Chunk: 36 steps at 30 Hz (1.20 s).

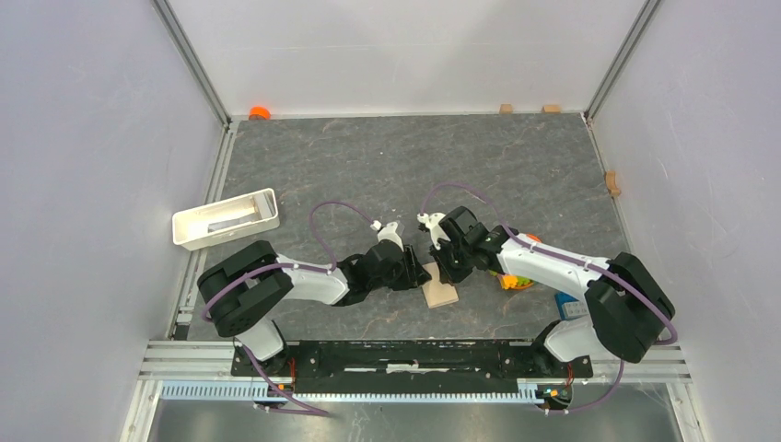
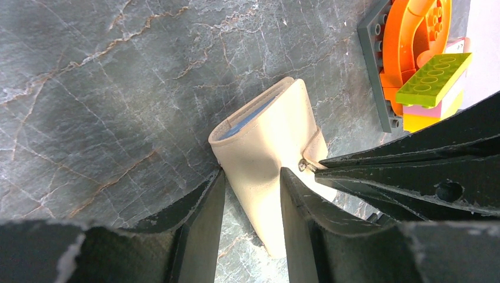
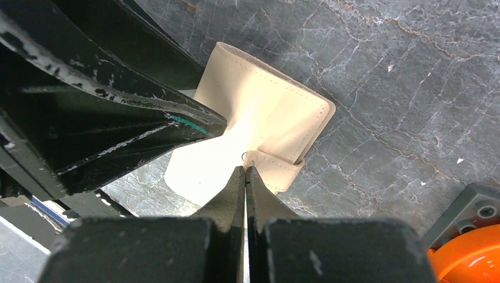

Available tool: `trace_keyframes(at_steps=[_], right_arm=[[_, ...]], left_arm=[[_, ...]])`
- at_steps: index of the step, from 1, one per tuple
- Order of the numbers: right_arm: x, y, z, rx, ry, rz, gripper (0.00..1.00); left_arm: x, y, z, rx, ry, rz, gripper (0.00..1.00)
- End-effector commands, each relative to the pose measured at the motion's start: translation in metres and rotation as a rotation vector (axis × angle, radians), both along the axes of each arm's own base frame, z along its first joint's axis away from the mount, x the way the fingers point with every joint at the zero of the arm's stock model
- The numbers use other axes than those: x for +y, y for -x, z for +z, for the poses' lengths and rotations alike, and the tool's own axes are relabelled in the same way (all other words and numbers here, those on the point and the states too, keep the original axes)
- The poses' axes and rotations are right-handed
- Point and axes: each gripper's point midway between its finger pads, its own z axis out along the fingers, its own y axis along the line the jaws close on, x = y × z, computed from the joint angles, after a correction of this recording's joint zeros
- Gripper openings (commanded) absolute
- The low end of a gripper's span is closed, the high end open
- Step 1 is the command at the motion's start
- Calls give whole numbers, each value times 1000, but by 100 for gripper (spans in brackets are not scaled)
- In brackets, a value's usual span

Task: Put the credit cards into the card holder
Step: Close the card holder at the center of the board.

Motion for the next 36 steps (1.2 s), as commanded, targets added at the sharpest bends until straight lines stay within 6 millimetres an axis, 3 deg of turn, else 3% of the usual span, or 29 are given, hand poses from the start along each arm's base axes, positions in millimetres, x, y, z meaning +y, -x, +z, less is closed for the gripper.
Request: trace_keyframes(at_steps=[1,19,36], right_arm=[[4,-12,8,-35,6,5,0],[16,-6,1,-16,30,67,0],[26,27,-23,54,95,123,0]], left_arm=[[21,14,-36,69,-139,-12,47],[18,15,-39,84,-138,-22,45],[20,17,-42,97,-132,-4,40]])
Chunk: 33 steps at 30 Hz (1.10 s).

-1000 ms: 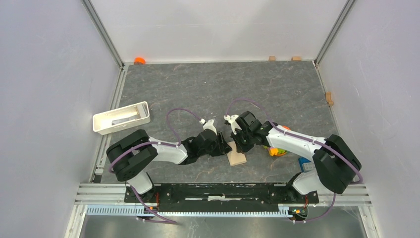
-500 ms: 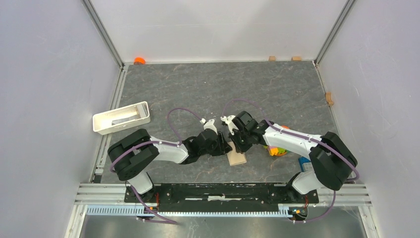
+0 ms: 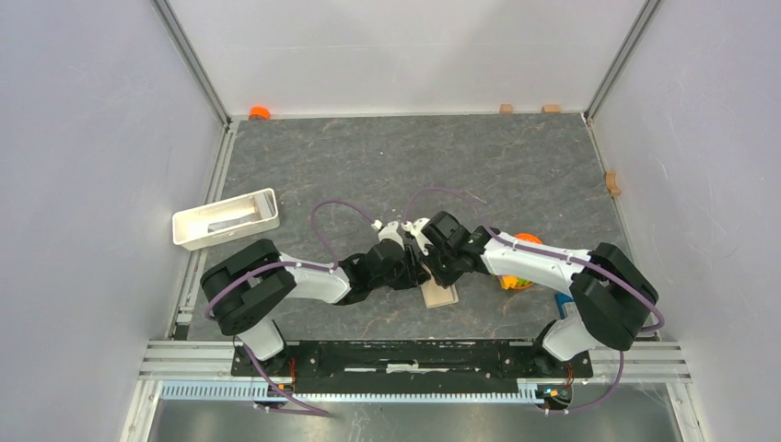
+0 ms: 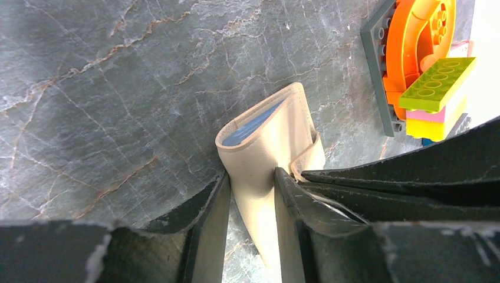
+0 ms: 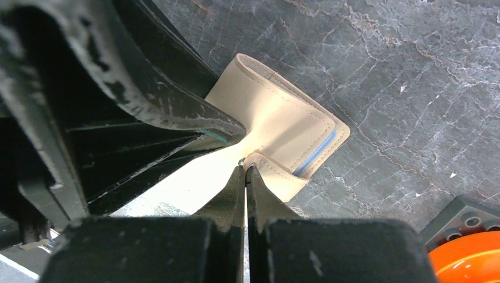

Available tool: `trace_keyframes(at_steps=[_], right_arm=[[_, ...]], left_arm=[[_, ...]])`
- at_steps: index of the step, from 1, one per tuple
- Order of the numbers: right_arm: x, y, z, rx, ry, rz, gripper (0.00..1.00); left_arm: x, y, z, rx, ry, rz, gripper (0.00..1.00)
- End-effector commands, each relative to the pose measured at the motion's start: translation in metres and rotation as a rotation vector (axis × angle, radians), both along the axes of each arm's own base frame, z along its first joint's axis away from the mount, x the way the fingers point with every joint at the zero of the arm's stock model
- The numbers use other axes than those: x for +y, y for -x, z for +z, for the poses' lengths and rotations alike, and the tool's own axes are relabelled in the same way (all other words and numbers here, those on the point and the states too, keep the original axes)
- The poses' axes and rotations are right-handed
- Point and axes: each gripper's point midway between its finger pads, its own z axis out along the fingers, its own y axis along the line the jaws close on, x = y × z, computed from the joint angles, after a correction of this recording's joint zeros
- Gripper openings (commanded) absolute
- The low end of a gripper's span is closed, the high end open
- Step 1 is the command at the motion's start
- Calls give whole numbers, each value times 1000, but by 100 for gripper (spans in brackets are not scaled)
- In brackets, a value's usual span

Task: Put the credit cards into the card holder
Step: Close the card holder at the center of the board.

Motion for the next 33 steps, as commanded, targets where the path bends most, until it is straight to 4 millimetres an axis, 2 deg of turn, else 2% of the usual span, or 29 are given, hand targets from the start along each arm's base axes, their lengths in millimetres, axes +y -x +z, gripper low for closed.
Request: trace_keyframes(at_steps=[1,7,10,17,24,33], right_arm=[[16,26,-15,91,-5,43,0],[16,36,-24,109,26,49,0],[18,40,-26,113,28,49,0],[22,51,-37,145,52,47,0],[10,71,-57,194,109,38,0],[17,75,-66,223,122,54,0]], left_arm=[[23,19,-40,96,-127,-3,40],[24,19,-42,102,-127,4,39],[22,20,-42,106,-115,5,31],[22,21,-45,119,-103,16,29],[23,20,-45,117,-100,24,27],[22,21,-46,122,-97,22,25]])
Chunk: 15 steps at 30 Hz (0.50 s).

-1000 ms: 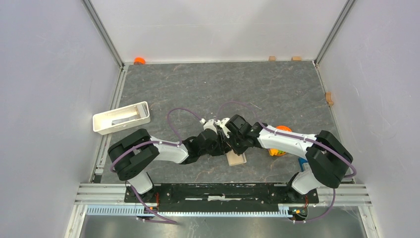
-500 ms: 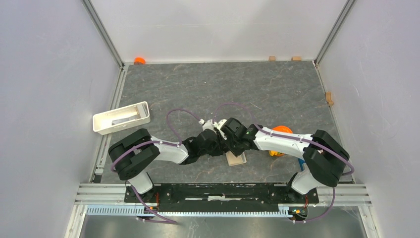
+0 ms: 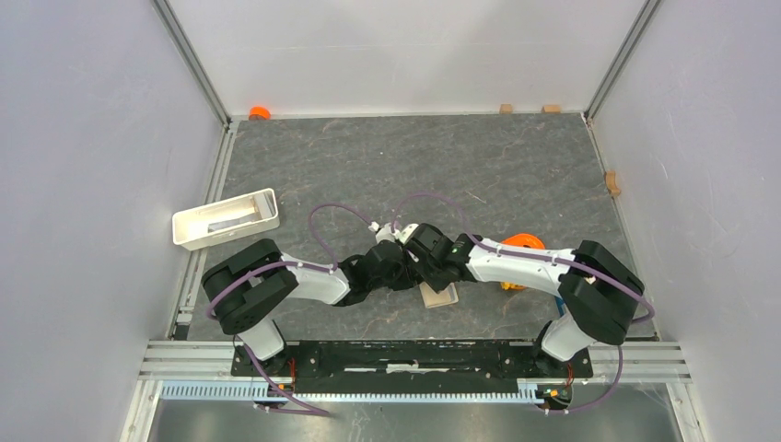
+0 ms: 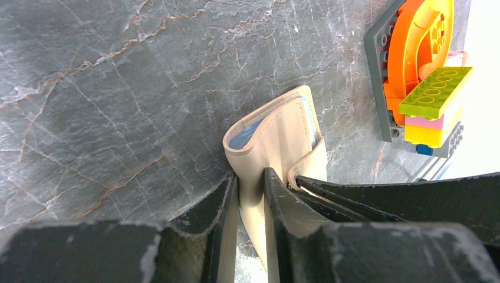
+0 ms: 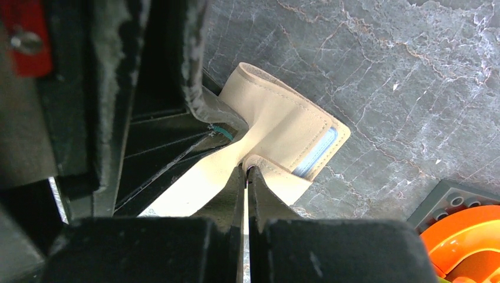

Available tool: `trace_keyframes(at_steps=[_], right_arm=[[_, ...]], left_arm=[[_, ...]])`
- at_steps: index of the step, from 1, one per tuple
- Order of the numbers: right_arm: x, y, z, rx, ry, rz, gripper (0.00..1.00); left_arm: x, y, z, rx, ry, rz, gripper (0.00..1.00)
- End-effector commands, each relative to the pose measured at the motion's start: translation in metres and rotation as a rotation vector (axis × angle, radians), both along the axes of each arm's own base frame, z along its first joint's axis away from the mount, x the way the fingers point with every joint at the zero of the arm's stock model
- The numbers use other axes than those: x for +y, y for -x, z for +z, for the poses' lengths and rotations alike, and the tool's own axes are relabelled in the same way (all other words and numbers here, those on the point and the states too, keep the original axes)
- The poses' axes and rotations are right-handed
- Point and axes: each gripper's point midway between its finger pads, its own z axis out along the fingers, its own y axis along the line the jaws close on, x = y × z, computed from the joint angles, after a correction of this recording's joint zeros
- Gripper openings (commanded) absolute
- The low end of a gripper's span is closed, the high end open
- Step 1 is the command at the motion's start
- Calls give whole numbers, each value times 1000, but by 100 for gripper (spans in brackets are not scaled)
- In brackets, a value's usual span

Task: Put the credit cards into the card holder
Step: Close the card holder at the center of the board.

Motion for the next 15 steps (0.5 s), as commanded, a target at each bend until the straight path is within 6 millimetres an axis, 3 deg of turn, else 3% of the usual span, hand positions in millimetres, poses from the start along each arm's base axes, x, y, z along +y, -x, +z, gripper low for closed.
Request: trace_keyframes(at_steps=[1,15], right_arm=[[11,71,-55,327,-13,51,0],[22,100,-80,494,-41,-54,0]], left_arm=[[20,21,-42,99,-116,-7,25],[17,25,-40,107,-12,18,12]])
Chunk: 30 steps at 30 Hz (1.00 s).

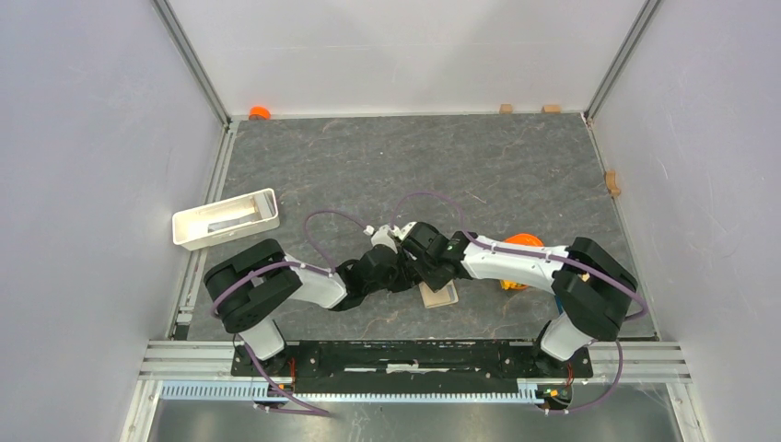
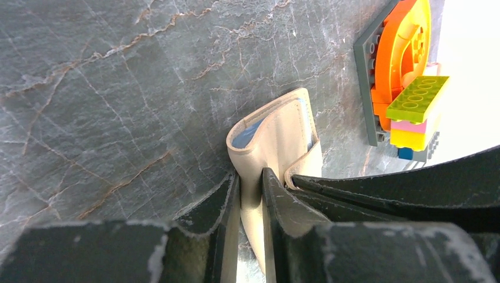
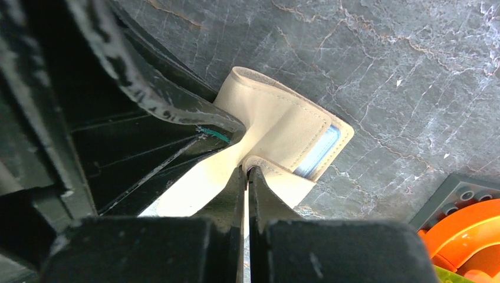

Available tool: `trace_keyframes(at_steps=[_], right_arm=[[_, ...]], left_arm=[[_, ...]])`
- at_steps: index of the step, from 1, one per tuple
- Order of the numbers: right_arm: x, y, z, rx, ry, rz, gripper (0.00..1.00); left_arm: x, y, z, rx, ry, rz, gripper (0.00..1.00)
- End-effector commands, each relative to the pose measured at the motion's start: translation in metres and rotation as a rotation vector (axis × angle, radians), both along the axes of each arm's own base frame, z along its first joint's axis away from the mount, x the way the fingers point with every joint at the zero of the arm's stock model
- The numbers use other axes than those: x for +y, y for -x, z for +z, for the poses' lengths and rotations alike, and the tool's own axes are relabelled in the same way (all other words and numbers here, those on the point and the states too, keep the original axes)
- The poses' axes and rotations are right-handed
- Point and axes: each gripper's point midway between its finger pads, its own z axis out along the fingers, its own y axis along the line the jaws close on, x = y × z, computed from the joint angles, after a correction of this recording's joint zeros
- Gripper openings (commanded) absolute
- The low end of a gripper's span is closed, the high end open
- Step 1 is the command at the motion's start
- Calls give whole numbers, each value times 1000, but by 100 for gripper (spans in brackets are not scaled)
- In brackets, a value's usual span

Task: Put the credit cards into the card holder
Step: Close the card holder at the center of the board.

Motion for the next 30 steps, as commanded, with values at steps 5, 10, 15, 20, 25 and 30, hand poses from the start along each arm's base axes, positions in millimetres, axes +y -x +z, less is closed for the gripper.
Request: trace_keyframes(at_steps=[5,10,15,20,25,30], right_arm=[[11,108,-92,507,-2,-117,0],[-4,118,-107,520,79,-198,0],[1,119,-111,500,95,-264,0],[17,123,-110,477,91,-278,0],[21,126,-112,468,100,-280,0],[21,128,-117,472,104,-272,0]], left_arm=[[14,26,-38,103,-36,-14,9],[11,29,-38,104,-11,-31,9],[8,32,-38,110,16,-50,8],[5,35,-36,112,35,-66,7],[9,35,-35,107,38,-56,7],[14,36,-31,102,43,-46,7]])
